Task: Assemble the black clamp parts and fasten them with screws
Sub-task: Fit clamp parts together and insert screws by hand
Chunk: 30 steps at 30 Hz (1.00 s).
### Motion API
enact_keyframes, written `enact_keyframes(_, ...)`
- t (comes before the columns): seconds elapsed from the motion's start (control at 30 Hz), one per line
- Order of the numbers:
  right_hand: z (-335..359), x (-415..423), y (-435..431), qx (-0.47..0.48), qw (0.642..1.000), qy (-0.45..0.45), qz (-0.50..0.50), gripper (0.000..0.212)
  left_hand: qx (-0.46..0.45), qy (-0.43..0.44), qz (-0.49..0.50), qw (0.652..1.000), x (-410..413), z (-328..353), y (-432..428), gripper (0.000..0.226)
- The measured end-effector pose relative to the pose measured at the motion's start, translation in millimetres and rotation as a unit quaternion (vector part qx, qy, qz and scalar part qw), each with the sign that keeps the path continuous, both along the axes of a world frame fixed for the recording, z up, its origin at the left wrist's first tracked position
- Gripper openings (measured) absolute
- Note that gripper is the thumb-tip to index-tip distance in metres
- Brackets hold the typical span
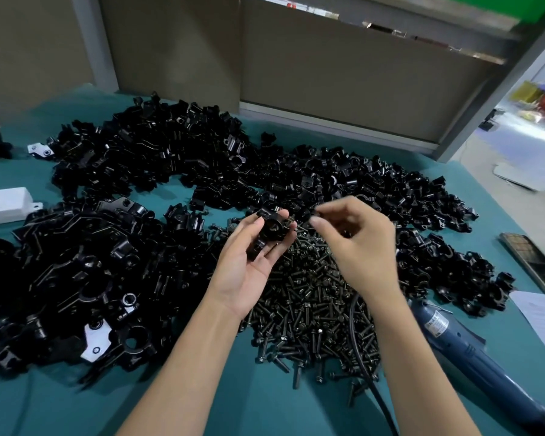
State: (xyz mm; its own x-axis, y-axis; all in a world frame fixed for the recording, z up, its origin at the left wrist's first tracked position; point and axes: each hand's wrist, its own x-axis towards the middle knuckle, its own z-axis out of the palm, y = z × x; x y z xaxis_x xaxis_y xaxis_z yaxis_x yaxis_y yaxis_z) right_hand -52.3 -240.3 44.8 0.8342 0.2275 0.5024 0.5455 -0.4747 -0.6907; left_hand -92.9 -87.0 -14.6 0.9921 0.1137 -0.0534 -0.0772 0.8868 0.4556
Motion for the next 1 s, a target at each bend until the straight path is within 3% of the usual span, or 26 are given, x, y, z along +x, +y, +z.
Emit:
enact_keyframes(0.1,1,-1,31,0.037,0.998,-0.024,0.039,0.009,0.014,0.021,0.009,1.0,1,0,1,0.033)
enact_keyframes(0.23,-4,2,47,0.041,0.997,-0.006,0.061,0.009,0.022,0.029,0.017,0.999,3,-4,1,0.017)
enact_keyframes(0.37,-7,1,44,0.031,0.997,-0.018,0.074,0.01,0.022,0.029,0.02,0.999,3,-3,2,0.033)
enact_keyframes(0.57,-3,3,38,0.045,0.997,0.007,0.069,0.009,0.046,0.002,0.002,0.999,0,0,0,0.018)
enact_keyframes(0.87,-7,1,36,0.024,0.997,0.034,0.059,0.01,0.082,-0.002,-0.011,0.997,-3,3,-5,0.03)
enact_keyframes(1.0,-1,-8,26,-0.02,0.996,0.042,0.082,0.027,0.039,0.013,-0.017,0.999,-4,5,-5,0.029)
